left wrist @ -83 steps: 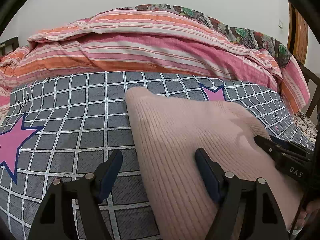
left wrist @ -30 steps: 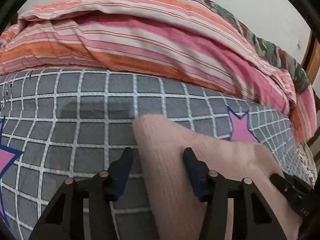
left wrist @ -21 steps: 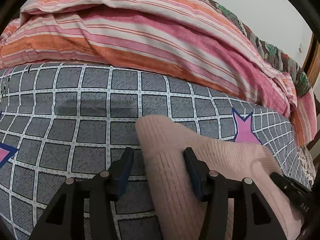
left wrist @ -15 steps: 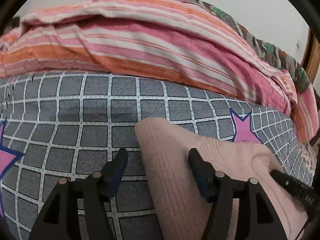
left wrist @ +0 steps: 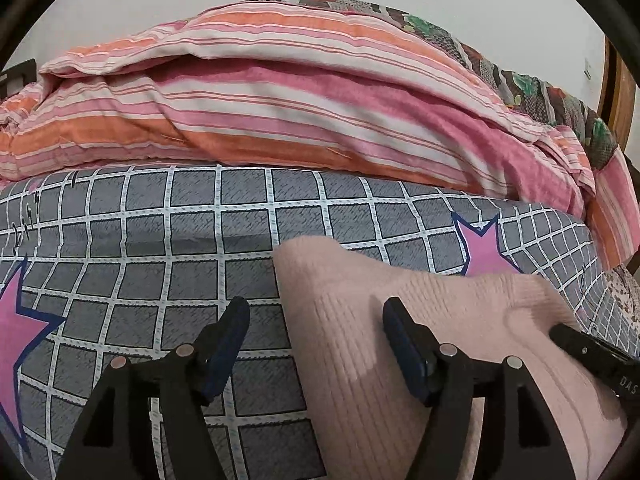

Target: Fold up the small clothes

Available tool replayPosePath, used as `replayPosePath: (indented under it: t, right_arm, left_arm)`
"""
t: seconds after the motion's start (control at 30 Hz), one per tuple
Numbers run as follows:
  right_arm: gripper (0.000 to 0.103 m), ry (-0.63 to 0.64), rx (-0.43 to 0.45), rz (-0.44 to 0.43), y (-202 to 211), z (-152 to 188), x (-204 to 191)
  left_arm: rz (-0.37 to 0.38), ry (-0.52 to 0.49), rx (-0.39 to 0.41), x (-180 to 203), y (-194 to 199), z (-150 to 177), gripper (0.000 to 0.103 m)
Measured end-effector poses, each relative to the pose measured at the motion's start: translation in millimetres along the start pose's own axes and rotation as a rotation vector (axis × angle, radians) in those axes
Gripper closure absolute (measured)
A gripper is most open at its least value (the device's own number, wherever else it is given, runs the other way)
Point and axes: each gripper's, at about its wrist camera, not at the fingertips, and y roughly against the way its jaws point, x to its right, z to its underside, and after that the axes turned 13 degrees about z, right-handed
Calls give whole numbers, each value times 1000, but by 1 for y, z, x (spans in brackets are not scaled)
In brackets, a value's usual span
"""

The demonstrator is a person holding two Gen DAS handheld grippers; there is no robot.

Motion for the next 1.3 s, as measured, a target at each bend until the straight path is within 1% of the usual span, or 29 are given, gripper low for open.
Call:
replayPosePath:
  t: [0.03, 0.07, 0.17, 0.27, 0.33, 0.43, 0.53, 0.67, 0.77, 0.9, 1.0, 1.1, 1.23, 1.3]
  right_arm:
    - [73, -9, -6, -2, 0, 1, 2]
    - [72, -17, -13, -6, 1, 1, 3]
    - [71, -35, -15, -54, 14, 1, 7]
    - [68, -16, -22, -85, 26, 5, 3]
    - [68, 18, -29, -104, 36, 15, -1]
    - [68, 36, -8, -76, 48, 27, -3]
    - [68, -3, 11, -91, 56, 35, 6]
    - [68, -16, 0, -97, 59, 43, 13]
    - [68, -36, 3, -137, 69, 48, 20]
    - [68, -26, -10, -165, 77, 52, 22]
    - [68, -19, -16, -218, 84, 55, 20]
    - [68, 6, -39, -258, 84, 58, 12]
    - [68, 60, -58, -236, 78, 66, -6]
    - [70, 75, -48, -209, 76, 69, -11]
  left_arm:
    - [1, 1, 0, 0, 0, 0, 36]
    - [3, 3, -1, 0, 0, 0, 36]
    - [6, 9, -2, -2, 0, 0, 36]
    - [4, 8, -2, -2, 0, 1, 36]
    - [2, 4, 0, -1, 1, 1, 36]
    - [-2, -10, 1, 2, 1, 2, 36]
    - [-2, -31, 1, 6, 2, 2, 35]
    - [19, -67, 1, 13, 5, 3, 33]
    - [30, -90, -24, 20, 11, 7, 32]
    - [83, -106, -54, 33, 30, 21, 32]
    - [116, -121, -58, 46, 53, 42, 32]
    - [100, -114, -34, 53, 75, 63, 31]
    - [60, -64, -25, 55, 92, 74, 31]
    - [43, -57, -17, 56, 97, 78, 31]
